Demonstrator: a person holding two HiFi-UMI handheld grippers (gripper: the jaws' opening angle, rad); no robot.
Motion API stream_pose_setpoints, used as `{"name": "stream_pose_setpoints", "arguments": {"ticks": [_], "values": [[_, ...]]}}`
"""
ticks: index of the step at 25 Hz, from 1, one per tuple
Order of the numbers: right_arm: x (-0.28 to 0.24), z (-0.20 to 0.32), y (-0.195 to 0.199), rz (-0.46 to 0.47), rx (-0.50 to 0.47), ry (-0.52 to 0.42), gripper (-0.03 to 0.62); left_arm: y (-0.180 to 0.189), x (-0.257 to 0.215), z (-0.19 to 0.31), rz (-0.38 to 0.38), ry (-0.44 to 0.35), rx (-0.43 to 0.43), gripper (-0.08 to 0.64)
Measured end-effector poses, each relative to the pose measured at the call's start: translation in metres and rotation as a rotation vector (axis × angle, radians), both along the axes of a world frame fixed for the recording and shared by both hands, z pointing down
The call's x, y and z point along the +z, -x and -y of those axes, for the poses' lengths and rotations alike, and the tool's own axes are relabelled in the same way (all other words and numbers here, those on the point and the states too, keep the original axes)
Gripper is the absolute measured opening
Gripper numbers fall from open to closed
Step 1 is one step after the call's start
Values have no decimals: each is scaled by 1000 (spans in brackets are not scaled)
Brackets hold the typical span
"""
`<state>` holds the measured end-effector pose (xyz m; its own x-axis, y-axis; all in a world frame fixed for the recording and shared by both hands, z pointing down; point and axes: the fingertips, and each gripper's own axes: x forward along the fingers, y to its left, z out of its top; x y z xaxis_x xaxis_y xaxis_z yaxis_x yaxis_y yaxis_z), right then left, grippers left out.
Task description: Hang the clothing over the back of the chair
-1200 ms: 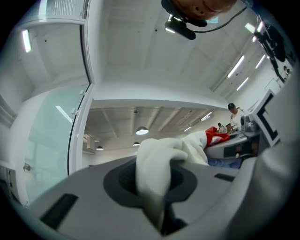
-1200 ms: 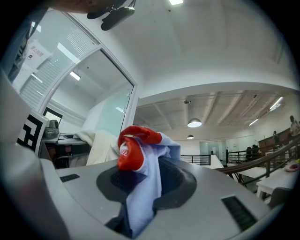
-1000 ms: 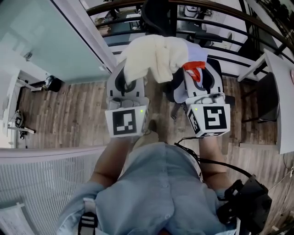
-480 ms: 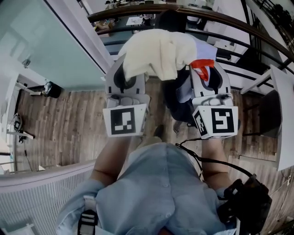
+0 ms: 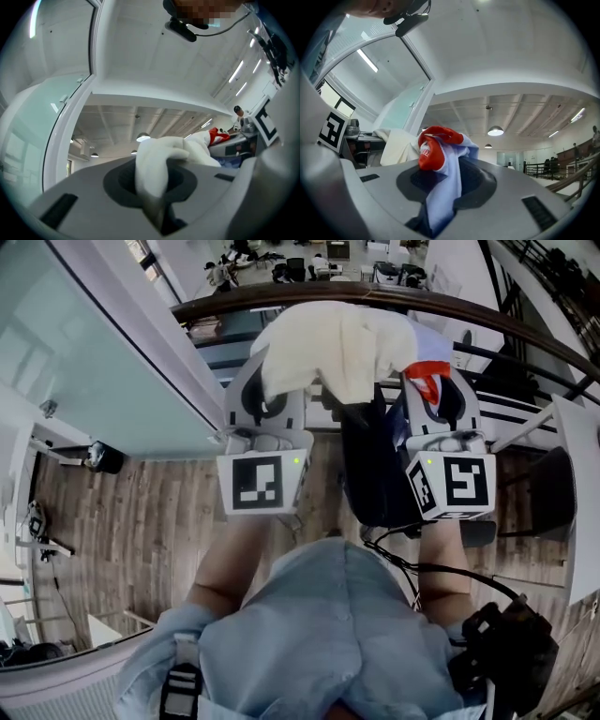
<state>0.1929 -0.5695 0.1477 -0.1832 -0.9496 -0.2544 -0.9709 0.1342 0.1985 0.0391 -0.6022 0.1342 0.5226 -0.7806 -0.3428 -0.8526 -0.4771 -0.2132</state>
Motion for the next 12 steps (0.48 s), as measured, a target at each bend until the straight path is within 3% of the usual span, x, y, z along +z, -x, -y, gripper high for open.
{"name": "stream_pose_setpoints", "arguments": {"ticks": [5, 12], "values": [[28, 41, -12, -3, 43, 64, 110, -10, 23, 46, 32, 40, 31, 66], [94, 64, -25, 75, 45, 225, 121, -7, 99, 80, 51, 215, 35, 66]]}}
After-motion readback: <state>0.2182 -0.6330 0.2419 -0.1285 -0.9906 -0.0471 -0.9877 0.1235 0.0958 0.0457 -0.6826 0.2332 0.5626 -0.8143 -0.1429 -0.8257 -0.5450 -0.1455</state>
